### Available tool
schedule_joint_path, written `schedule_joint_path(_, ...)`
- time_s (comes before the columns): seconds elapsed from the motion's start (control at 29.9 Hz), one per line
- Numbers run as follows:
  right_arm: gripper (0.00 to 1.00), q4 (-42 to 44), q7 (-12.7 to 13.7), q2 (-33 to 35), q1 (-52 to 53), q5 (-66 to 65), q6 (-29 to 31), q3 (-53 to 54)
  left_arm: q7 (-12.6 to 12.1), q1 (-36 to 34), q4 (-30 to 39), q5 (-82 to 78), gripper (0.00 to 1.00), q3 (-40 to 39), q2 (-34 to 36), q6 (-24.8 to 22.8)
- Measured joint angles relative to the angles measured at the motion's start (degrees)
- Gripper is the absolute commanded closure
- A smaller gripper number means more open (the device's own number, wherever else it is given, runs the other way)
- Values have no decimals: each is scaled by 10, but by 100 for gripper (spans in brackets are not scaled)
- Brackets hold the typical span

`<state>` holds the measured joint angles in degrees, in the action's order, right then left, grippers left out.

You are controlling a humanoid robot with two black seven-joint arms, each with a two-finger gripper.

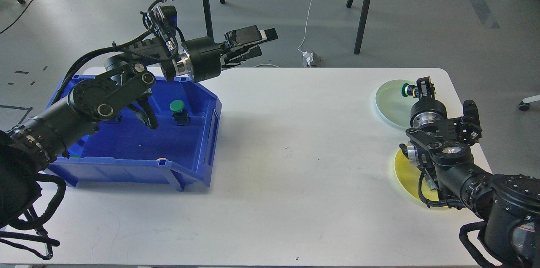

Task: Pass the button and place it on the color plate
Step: 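Carry the green button with the right gripper onto the pale green plate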

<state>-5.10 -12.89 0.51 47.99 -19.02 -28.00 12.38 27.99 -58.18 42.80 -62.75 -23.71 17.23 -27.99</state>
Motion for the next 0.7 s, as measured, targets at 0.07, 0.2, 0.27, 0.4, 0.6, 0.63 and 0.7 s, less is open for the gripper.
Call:
schedule_joint_path(0.07,100,22,3,-4,1,0,0,0,0,0,0,0,6,0,0,0)
schedule_joint_path(0.2,94,31,13,-5,1,0,0,-1,0,1,0,1,6,-1,0,0)
schedule_joint_path(0.27,87,31,14,-5,1,1,0,-1,0,1,0,1,6,-2,0,0)
schedule_joint_path(0.4,75,30,15,-5,0,1,0,-1,0,1,0,2,6,-2,0,0)
schedule_joint_path(0.6,65,27,15,-5,0,3,0,2,0,2,0,8,6,-2,0,0)
schedule_joint_path(0.63,64,27,15,-5,0,3,0,3,0,2,0,9,6,-2,0,0)
schedule_joint_path(0.7,60,26,15,-5,0,4,0,4,0,2,0,9,6,-2,0,0)
